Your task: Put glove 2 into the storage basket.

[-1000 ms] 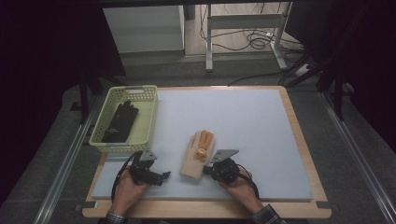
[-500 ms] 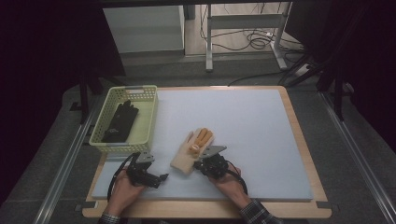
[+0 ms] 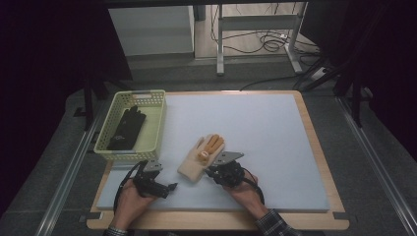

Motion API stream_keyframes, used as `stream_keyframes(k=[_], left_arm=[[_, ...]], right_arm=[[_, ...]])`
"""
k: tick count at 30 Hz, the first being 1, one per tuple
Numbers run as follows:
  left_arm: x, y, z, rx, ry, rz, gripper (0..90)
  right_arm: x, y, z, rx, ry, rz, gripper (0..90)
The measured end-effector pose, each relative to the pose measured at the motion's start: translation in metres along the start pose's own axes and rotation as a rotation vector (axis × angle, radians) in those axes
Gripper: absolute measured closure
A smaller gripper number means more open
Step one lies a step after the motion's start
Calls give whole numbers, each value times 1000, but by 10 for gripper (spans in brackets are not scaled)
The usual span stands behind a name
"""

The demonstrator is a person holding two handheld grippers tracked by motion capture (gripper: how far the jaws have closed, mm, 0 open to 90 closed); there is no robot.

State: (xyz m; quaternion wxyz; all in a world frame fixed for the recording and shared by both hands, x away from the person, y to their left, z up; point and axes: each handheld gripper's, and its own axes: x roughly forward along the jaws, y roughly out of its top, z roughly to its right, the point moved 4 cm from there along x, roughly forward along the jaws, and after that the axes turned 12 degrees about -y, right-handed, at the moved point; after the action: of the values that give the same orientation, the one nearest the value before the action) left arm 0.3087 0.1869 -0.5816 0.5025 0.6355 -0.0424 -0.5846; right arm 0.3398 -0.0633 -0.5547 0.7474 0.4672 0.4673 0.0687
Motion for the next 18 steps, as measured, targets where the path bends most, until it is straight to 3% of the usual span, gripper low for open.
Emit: stream_keyframes(k=[9,12,18], left_arm=[[0,0,0,-2,0,8,15],[0,0,0,-3,-1,9,15],[0,0,0,-4,-2,9,14]], right_arm=[[-26,-7,34,44,-67,10,459],[-33,-11,43,72,-65,11,389],[-43,-24,58,79,-97,-9,248]])
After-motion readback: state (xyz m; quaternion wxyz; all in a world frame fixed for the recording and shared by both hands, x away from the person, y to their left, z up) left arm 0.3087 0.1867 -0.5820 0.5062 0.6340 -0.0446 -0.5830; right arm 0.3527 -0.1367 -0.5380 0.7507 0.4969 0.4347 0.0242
